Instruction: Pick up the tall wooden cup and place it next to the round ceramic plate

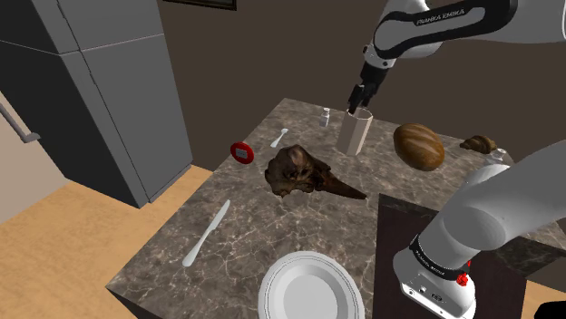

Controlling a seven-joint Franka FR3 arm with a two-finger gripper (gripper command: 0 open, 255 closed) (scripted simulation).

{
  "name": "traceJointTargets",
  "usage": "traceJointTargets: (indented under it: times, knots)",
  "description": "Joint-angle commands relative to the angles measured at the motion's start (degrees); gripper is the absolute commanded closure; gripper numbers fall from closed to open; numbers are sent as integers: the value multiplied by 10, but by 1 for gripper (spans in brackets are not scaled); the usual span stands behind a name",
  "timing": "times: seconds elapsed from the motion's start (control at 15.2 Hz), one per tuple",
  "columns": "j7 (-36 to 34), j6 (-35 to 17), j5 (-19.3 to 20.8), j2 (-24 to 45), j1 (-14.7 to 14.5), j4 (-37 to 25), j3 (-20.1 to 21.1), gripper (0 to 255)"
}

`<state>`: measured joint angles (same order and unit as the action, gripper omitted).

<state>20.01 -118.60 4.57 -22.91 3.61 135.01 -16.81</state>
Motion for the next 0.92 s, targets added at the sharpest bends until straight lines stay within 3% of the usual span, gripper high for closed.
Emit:
traceJointTargets:
  times: [0.0,0.33,0.86]
  knots:
    - [27,-22,-8,40,-1,-13,-20,0]
    - [97,-61,-44,136,0,-54,-60,0]
    - [110,-120,-60,170,-3,-26,-64,0]
